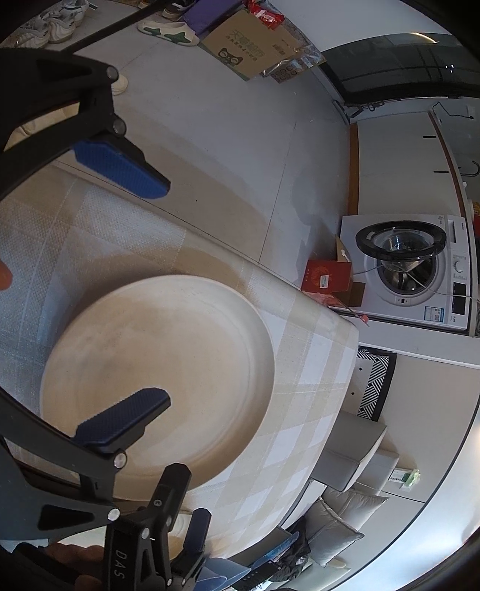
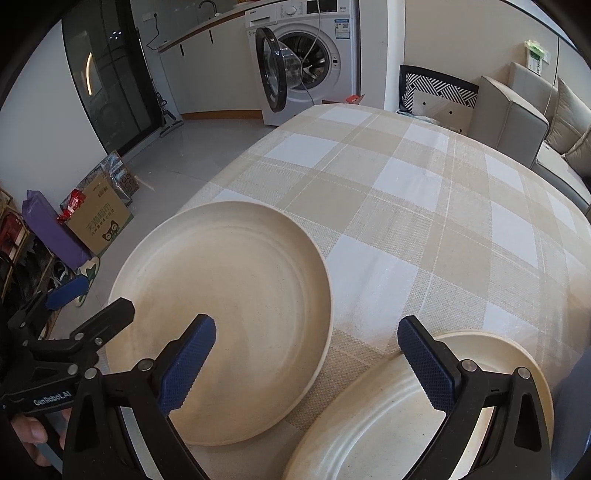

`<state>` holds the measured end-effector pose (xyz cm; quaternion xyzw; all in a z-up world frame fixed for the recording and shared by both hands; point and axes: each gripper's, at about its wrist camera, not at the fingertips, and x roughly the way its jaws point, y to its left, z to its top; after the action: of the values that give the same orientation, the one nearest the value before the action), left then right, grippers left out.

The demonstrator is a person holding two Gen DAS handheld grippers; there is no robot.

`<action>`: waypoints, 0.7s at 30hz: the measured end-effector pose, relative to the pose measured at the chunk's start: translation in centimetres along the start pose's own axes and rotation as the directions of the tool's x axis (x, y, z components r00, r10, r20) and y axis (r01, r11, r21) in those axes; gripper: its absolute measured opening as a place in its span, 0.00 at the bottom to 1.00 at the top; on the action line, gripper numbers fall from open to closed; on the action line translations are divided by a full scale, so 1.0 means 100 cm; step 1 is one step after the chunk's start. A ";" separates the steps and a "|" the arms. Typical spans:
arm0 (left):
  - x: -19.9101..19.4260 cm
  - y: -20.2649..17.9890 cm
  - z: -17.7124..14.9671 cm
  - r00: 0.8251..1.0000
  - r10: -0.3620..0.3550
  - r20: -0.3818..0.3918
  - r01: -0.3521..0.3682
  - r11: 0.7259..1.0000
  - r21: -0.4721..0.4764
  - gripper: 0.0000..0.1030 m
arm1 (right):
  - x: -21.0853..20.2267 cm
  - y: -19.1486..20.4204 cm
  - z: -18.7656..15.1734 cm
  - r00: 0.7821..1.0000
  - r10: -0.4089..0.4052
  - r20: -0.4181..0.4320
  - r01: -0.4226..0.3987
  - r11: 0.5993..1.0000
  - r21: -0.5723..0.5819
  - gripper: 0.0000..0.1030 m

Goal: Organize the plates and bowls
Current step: 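Close both tools on the rim of the large cream plate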

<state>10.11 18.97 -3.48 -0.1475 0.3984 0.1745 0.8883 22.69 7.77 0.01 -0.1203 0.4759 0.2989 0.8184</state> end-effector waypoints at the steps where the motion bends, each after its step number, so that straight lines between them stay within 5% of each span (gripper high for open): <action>1: 0.001 0.000 0.000 1.000 0.001 -0.003 -0.002 1.000 -0.001 1.00 | 0.001 0.001 0.001 1.000 -0.003 -0.001 0.003 1.000 -0.003 0.98; 21: 0.015 0.000 -0.004 0.999 -0.004 -0.038 0.004 1.000 -0.001 0.92 | 0.020 0.006 0.005 0.997 0.019 -0.070 -0.020 1.000 -0.020 0.76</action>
<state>10.79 19.06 -4.81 -0.1519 0.4150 0.1701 0.8808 23.44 9.28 -1.40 -0.1346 0.5021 0.3073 0.7971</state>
